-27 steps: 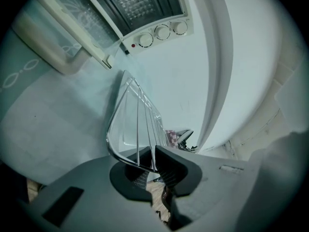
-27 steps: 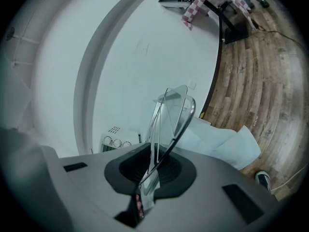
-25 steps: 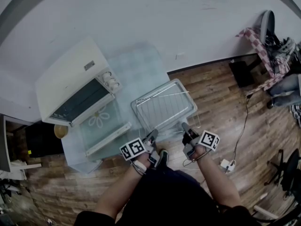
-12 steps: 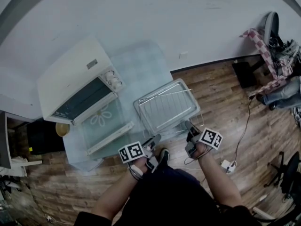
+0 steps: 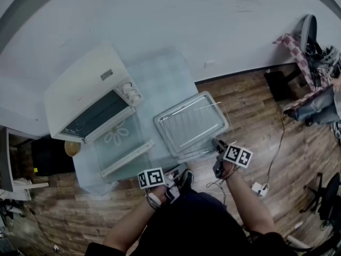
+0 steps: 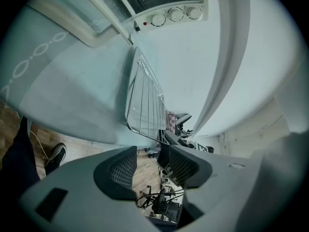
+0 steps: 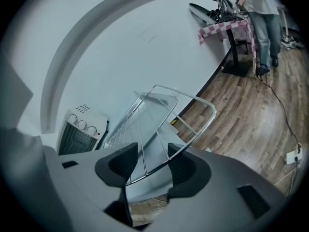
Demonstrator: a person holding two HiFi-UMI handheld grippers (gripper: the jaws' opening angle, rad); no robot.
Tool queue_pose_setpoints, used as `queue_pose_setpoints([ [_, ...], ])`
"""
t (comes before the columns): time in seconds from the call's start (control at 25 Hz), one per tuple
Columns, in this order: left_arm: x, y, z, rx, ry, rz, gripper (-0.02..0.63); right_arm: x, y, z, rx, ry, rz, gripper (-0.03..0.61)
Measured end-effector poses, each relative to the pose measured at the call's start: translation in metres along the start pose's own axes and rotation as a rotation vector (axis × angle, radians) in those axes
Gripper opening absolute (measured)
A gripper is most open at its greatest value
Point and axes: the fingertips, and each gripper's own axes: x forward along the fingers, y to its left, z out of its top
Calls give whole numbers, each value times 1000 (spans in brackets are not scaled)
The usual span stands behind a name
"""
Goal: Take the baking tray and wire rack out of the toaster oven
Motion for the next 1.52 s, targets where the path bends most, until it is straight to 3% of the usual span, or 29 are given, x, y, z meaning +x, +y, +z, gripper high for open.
queue_pose_setpoints([
  [0.16,-1,2,-4,-2,11,7,201,4,-4,-4,-51,28,-52,218],
  [0.44,-9,-1,-8,-1,16,-5,201,8,-18,-9,-95,76,-154,369],
  [0.64,-10,-9,-20,7,70,-33,201,6,-17,-8,-7,42,-103,457],
  [0.84,-5,-29,-27,0,115,-108,201,-8,-9,-7,72,-25,-65,462],
  [1.0,-5,-48,-15,85,134,-137,199,-32,-11,-4,120,-87,-89,462],
  [1.12,-10,-62,2,213,138,-112,198,-63,-11,9,125,-185,-142,426],
  [1.32,-22,-100,46,496,97,-96,178,-107,42,46,-43,-370,-94,214],
  [1.52,-39,-152,97,786,-11,-89,109,-125,124,64,-232,-454,1,96],
])
